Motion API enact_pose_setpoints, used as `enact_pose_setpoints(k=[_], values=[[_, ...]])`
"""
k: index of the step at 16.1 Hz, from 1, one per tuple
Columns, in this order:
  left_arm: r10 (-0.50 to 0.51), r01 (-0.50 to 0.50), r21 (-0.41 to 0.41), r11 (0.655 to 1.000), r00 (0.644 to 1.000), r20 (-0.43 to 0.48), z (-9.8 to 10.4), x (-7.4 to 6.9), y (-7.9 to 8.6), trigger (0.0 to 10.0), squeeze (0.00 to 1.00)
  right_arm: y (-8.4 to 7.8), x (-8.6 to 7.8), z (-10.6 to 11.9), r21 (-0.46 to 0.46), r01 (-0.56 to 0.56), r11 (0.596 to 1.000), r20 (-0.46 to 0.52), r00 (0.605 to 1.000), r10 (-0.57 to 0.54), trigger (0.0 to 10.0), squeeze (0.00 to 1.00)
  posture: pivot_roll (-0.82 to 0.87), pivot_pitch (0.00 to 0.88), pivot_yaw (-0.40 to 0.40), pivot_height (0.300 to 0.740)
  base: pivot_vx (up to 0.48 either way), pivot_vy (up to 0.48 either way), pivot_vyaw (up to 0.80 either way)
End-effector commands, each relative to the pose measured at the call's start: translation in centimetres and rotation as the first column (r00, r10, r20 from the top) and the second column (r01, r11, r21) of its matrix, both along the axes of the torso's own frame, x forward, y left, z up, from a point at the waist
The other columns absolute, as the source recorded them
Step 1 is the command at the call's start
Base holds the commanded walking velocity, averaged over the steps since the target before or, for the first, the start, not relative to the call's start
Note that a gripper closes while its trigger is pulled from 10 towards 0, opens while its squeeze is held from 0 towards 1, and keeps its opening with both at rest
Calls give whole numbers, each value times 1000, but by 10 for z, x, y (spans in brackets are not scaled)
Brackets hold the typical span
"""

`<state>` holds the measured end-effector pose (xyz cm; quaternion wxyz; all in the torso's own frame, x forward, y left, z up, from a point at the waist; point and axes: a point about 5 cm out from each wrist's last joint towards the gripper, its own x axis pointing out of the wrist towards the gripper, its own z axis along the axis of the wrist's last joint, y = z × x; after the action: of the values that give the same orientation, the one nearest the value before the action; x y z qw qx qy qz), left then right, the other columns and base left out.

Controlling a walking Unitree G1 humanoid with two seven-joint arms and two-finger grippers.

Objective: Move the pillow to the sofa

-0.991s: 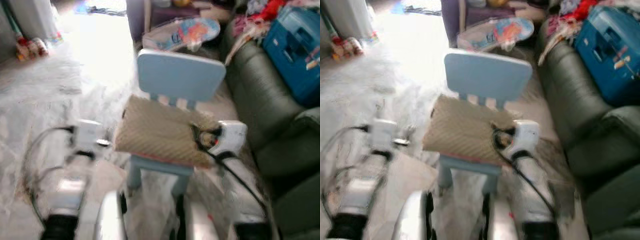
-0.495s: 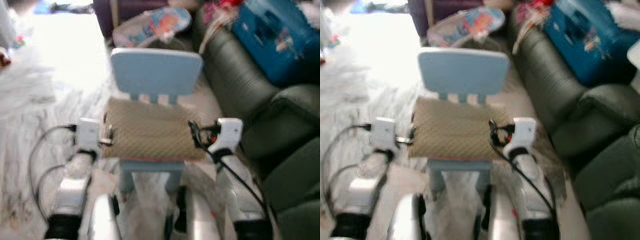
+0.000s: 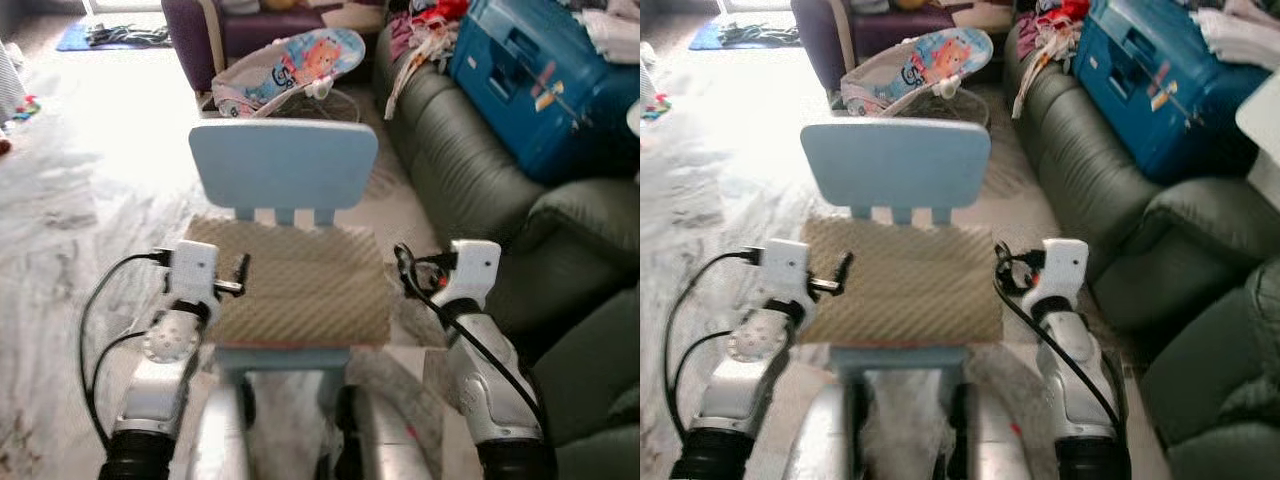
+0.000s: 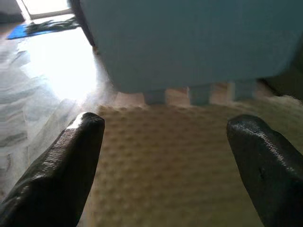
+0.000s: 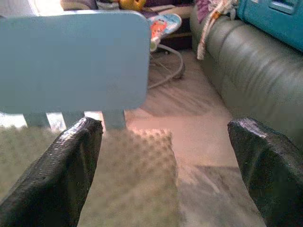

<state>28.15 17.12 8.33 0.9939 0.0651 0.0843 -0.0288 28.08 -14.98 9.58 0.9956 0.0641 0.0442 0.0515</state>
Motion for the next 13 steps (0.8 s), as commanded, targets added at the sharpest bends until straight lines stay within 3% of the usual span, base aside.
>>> enact_pose_setpoints(k=[1, 10, 11, 13], values=[[32, -32, 21, 999, 999, -7, 1, -1, 6, 10000, 0, 5, 0, 1, 6, -20, 1000, 7, 1000, 20, 10000, 0, -31, 70, -54, 596, 0, 0, 0], [103, -102, 38, 994, 994, -27, -1, -1, 15, 10000, 0, 10, -5, 0, 16, -78, 997, 7, 997, 78, 10000, 0, -32, 81, -54, 596, 0, 0, 0], [104, -103, 43, 994, 994, -20, 0, -1, 16, 10000, 0, 15, -6, 0, 16, -123, 992, 11, 992, 123, 10000, 0, -31, 82, -54, 596, 0, 0, 763], [107, -106, 61, 993, 994, -16, 1, -1, 18, 10000, 0, 16, -5, 0, 16, -108, 994, 8, 994, 108, 10000, 0, -25, 85, -57, 596, 0, 0, 709]])
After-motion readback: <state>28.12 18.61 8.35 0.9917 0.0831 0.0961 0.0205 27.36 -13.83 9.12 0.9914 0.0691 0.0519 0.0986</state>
